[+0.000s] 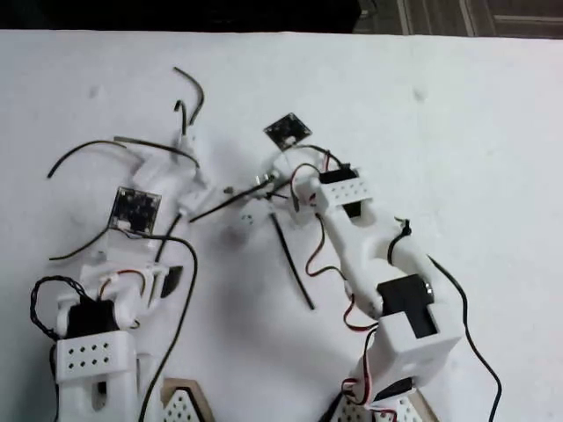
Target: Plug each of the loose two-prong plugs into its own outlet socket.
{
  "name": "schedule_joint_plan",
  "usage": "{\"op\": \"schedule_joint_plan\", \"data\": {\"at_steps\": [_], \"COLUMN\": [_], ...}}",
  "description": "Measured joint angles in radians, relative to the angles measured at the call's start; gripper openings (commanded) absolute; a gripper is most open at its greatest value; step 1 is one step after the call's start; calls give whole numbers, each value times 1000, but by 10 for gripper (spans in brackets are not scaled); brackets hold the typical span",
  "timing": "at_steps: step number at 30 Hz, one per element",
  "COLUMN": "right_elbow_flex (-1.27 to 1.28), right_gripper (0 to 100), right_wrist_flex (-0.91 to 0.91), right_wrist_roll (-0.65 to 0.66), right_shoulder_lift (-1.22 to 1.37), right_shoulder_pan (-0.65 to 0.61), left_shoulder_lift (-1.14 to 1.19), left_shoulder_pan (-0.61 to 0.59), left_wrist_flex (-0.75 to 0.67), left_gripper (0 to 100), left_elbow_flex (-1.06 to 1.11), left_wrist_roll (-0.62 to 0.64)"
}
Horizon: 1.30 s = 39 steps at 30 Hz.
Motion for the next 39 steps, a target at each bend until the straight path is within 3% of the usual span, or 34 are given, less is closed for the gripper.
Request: {"op": "schedule_joint_plan", "data": {"at_steps": [6, 15, 28, 39], "right_elbow_flex": [-8, 3, 166, 167], "right_gripper": [17, 17, 16, 17], "right_wrist_flex": [-57, -69, 169, 471], "right_wrist_roll": [0, 3, 8, 175], "right_shoulder_lift": [49, 2, -672, -1054], "right_shoulder_pan": [-3, 12, 71, 265], "left_shoulder_lift": [0, 0, 0, 0], "left_shoulder_pan": [0, 0, 0, 0], "left_wrist_flex": [0, 0, 0, 0], "left_gripper": [317, 317, 317, 317], "left_elbow_flex": [0, 0, 0, 0], "left_wrist_roll": [0, 0, 0, 0]}}
